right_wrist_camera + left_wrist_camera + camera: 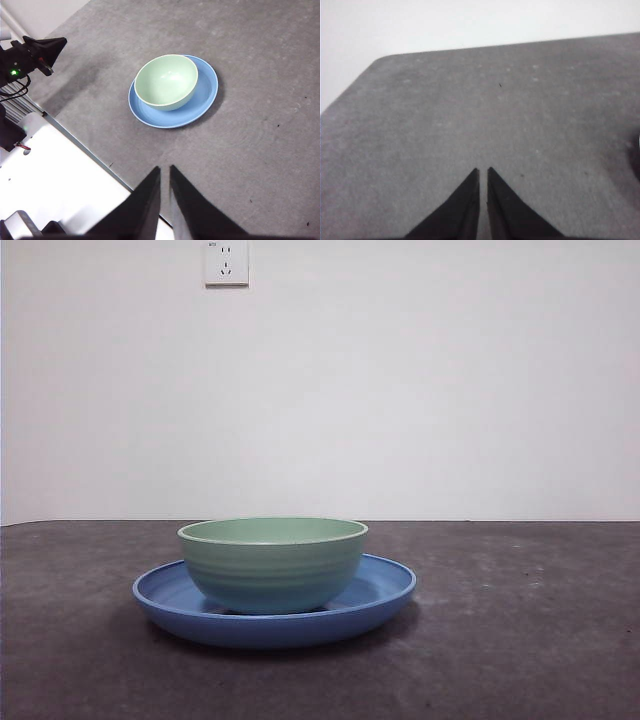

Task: Place the green bowl on the blue plate

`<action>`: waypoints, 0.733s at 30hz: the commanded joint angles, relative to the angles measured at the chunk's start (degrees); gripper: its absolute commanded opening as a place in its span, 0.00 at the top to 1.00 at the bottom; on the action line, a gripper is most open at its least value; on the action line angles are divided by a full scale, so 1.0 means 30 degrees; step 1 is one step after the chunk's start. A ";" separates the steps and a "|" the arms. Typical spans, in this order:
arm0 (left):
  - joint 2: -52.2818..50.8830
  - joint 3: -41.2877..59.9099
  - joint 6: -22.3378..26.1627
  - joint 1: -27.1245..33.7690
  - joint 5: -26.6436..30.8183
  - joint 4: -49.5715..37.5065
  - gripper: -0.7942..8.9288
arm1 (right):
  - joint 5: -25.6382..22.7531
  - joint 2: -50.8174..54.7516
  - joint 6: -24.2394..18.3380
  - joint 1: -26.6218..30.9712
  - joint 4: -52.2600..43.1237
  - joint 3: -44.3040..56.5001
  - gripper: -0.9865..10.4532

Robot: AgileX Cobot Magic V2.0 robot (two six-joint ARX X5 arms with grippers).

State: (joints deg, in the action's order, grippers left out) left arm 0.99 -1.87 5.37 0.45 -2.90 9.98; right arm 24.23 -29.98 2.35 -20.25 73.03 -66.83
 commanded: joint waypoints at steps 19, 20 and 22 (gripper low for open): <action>-0.0270 0.0408 -0.0481 0.0379 0.0138 0.0328 0.89 | 0.0044 -0.0036 -0.0146 -0.0117 -0.0197 -0.0233 0.89; -0.0270 0.0408 -0.0699 0.0379 0.0138 0.0328 0.89 | 0.0044 -0.0036 -0.0146 -0.0117 -0.0197 -0.0233 0.89; -0.0270 0.0408 -0.0765 0.0379 0.0146 0.0328 0.89 | 0.0051 -0.0036 -0.0146 -0.0117 -0.0197 -0.0233 0.89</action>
State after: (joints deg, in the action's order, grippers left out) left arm 0.32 -1.85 3.92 1.48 -2.74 10.24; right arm 24.23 -29.98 2.35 -20.25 73.03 -66.83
